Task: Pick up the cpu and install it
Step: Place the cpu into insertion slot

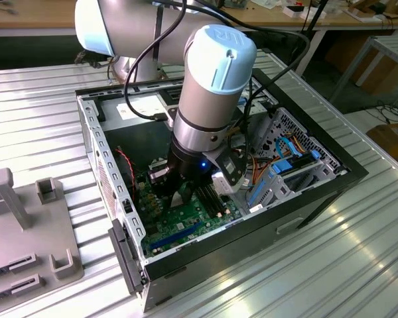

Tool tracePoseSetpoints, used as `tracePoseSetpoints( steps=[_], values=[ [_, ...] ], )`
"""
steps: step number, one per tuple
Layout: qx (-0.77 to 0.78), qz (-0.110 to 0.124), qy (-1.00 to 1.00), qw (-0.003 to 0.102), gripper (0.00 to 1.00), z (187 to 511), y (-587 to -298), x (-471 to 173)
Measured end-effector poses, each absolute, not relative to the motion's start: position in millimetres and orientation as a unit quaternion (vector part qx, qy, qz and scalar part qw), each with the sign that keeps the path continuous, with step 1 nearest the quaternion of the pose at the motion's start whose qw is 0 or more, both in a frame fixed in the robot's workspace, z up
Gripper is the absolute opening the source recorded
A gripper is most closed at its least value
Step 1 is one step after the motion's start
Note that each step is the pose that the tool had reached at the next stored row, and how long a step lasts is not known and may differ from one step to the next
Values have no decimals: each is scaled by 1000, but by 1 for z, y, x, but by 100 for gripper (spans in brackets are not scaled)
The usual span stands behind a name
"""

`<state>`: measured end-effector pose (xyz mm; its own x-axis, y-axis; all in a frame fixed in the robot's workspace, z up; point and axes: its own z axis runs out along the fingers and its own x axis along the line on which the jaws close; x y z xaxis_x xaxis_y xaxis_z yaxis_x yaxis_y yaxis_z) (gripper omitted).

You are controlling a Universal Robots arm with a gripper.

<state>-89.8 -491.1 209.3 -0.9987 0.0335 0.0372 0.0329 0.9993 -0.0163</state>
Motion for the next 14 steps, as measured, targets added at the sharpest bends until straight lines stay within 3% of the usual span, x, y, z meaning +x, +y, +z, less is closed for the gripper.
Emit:
tracePoseSetpoints(
  steps=[14],
  values=[
    [-16,5,-1000,19,50,207,-491,-91]
  ],
)
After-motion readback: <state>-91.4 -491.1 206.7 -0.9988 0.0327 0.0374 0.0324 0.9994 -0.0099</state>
